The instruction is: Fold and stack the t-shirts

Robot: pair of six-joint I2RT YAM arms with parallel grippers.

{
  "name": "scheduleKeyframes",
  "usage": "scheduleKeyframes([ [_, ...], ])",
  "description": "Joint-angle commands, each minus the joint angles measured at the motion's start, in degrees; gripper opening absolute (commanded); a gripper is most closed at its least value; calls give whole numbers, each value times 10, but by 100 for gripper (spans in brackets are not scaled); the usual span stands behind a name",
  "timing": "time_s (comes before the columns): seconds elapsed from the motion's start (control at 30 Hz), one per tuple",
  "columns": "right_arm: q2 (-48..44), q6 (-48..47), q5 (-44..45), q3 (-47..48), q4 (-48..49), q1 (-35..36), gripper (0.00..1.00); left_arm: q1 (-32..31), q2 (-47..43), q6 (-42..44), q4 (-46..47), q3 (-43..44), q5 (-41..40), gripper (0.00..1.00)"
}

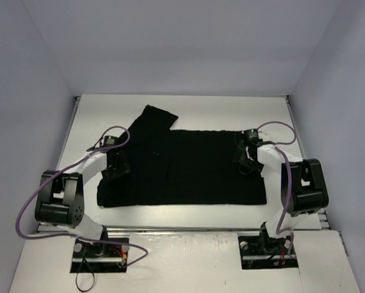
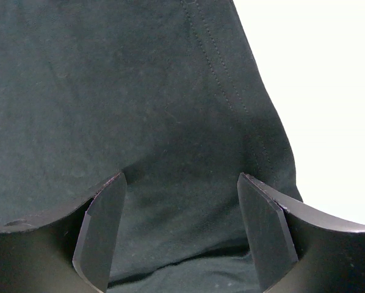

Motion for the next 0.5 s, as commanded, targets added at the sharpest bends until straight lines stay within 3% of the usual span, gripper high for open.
scheduleKeyframes([
  [0.0,-54,46,28,-28,-115,-6,72,15,-61,-9,-75,-28,4,57],
  [0.17,-75,33,29,35,-122,-6,72,41,-87,29,-120,49,21,57],
  [0.23,-62,4,37,99,-124,-7,72,42,-70,57,-130,164,19,58],
  [0.47,42,-54,36,266,-123,-25,69,36,120,154,-125,454,109,57],
])
